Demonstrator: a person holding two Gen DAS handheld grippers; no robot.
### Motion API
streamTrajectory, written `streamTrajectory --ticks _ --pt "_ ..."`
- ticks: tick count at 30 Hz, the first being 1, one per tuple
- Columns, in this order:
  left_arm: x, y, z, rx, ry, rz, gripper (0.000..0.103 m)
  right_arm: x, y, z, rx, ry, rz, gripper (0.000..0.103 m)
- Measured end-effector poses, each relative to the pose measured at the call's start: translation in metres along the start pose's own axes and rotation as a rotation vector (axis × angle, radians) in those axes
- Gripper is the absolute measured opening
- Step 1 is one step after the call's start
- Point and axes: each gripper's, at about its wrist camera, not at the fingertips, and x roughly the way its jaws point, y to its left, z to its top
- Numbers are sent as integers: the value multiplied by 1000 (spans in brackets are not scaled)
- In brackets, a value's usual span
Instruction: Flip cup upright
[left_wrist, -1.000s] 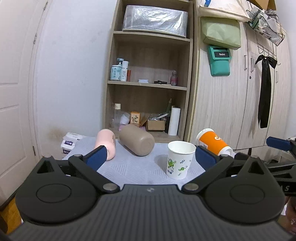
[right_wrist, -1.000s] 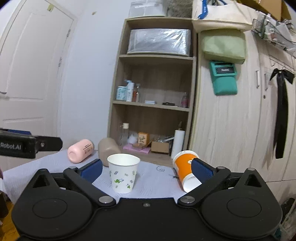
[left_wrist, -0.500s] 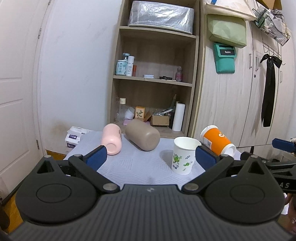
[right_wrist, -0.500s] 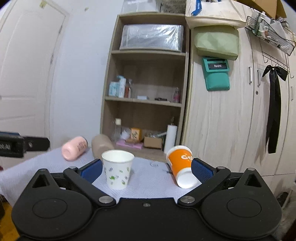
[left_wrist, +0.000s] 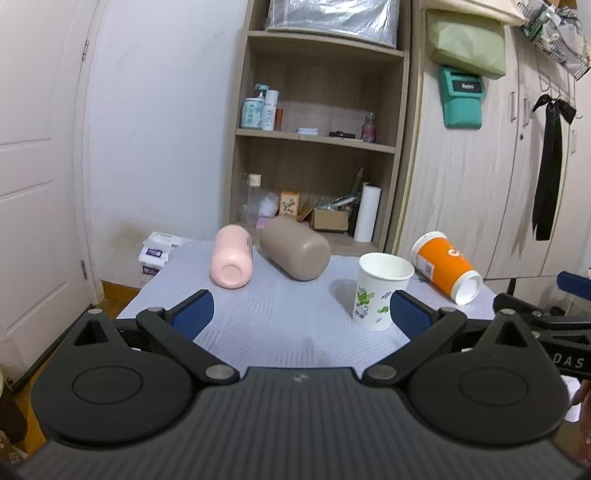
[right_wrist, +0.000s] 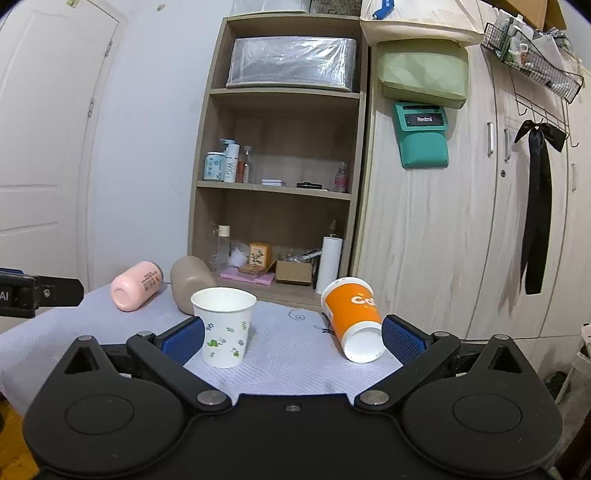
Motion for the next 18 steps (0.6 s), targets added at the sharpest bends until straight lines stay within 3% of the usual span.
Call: streamTrajectory --ticks 9,18 --pt "4 -3 -2 19 24 12 103 1 -6 0 28 12 -17 103" --pt "-2 -9 -3 54 -17 32 103 3 -6 -2 29 8 -42 103"
